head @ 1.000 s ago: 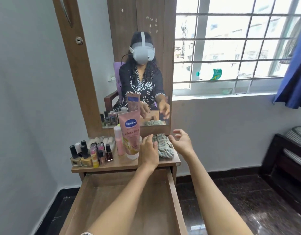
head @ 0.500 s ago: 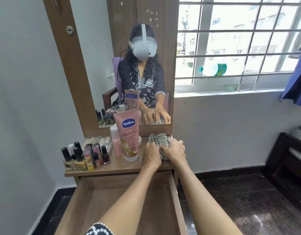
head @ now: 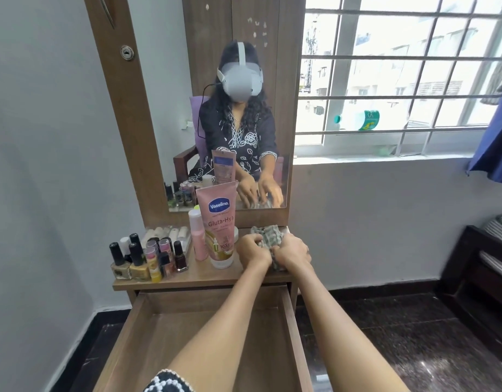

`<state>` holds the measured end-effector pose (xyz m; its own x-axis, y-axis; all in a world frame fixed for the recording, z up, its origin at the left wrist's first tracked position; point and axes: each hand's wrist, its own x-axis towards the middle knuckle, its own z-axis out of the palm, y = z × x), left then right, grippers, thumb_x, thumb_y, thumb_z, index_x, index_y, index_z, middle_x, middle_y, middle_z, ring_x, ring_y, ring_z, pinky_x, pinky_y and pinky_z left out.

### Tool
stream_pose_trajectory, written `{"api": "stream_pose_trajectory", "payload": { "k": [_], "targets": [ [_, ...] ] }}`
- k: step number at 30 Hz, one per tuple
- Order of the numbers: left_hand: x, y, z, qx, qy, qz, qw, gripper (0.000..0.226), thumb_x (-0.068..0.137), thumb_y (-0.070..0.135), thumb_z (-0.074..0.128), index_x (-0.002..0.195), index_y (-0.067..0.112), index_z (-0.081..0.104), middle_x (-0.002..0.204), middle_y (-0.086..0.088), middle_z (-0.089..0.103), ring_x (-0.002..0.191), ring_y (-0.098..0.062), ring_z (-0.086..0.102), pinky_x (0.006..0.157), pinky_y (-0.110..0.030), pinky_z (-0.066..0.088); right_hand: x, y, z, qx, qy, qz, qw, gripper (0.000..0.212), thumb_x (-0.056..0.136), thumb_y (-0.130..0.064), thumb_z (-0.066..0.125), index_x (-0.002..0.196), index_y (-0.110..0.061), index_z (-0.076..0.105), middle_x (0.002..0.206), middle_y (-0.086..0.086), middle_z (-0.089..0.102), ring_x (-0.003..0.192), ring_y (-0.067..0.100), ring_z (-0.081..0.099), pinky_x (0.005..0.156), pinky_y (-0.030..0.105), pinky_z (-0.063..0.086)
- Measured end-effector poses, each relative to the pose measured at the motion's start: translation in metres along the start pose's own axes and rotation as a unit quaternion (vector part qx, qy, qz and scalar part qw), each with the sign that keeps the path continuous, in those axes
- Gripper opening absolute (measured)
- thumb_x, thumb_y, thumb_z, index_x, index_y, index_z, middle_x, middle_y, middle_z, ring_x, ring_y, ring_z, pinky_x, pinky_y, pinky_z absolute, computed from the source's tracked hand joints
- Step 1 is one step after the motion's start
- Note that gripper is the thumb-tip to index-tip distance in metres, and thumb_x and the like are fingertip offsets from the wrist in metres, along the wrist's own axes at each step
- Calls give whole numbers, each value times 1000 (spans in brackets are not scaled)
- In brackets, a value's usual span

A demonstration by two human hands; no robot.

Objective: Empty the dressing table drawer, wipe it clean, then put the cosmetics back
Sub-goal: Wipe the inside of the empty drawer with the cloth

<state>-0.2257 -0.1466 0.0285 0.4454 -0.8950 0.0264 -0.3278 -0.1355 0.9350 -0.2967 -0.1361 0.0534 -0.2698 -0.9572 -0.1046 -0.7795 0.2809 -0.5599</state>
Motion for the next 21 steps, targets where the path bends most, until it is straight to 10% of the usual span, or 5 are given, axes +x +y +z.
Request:
{"api": "stream_pose_trajectory", "payload": {
  "k": [7, 14, 21],
  "targets": [
    [-27, -3, -12, -61, -45, 42, 996, 25, 81, -8, 54, 90, 7, 71, 92, -4, 65, 87, -14, 56, 71, -21, 40, -33, 15, -8, 54, -6, -21, 998, 47, 94, -22, 43, 138, -9, 36, 128, 16, 54, 119, 35, 50, 93, 35, 42],
    [-93, 5, -62, -190, -87, 28, 977, 31, 87, -15, 47, 110, -4, 64, 107, -7, 64, 98, -14, 60, 91, -25, 50, -80, 34, 7, 292, -23, -39, 955, 23, 76, -19, 35, 92, -14, 51, 91, 9, 57, 90, 31, 59, 79, 42, 48],
    [-147, -19, -122, -264, -73, 39, 961, 31, 84, -10, 58, 103, 14, 65, 98, 8, 66, 89, -2, 63, 76, -15, 54, -151, 36, 45, 417, -28, -66, 906, 22, 98, -11, 30, 103, -13, 51, 97, 6, 61, 87, 18, 59, 73, 29, 49]
  ]
}}
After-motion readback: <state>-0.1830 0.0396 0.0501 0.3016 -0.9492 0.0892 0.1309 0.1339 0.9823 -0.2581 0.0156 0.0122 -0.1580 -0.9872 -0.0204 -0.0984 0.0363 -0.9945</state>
